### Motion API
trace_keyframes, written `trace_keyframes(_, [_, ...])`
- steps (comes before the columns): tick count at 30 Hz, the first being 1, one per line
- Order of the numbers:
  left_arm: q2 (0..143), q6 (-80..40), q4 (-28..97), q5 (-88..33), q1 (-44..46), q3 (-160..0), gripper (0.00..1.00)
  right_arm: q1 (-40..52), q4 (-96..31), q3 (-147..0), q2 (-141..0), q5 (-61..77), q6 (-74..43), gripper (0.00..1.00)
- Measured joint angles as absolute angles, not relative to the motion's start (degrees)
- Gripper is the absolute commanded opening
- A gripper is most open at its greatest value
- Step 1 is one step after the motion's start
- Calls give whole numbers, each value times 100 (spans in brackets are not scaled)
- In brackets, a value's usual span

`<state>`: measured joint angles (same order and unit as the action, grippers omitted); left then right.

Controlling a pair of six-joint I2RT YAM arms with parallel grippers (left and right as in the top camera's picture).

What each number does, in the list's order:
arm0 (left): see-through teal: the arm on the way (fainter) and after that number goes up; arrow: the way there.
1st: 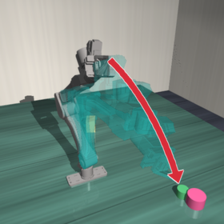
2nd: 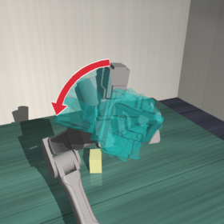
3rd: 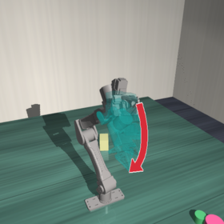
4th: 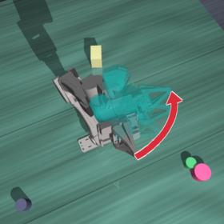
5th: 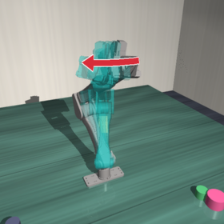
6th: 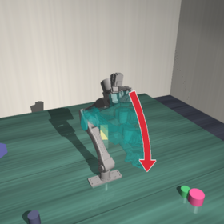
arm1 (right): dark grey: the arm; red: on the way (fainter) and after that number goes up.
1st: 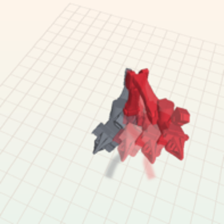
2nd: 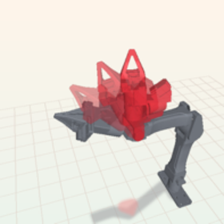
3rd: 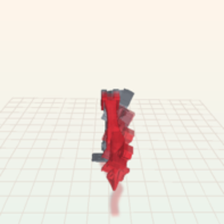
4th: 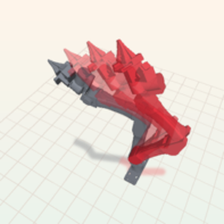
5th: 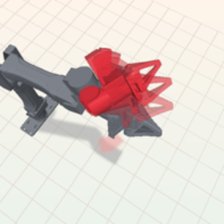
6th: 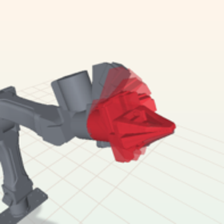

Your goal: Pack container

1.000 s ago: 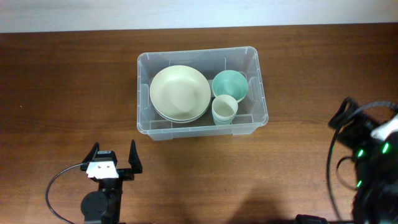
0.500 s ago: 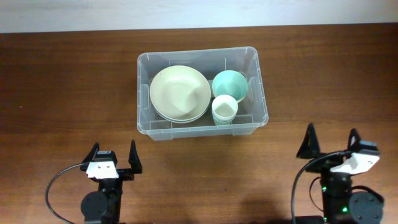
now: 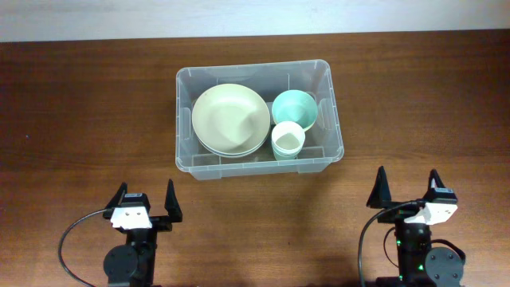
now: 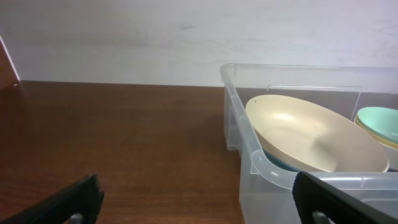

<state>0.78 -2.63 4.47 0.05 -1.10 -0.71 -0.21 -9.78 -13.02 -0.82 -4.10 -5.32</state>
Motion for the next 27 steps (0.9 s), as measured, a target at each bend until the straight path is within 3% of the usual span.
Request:
trace_keyframes(15, [78,-261,447,5,-110,-71,99,-16,506,-84,-80,-123,-370,99])
trace_keyframes(27, [78,-261,447,5,-110,-71,99,-16,67,-73,-78,611,349,99])
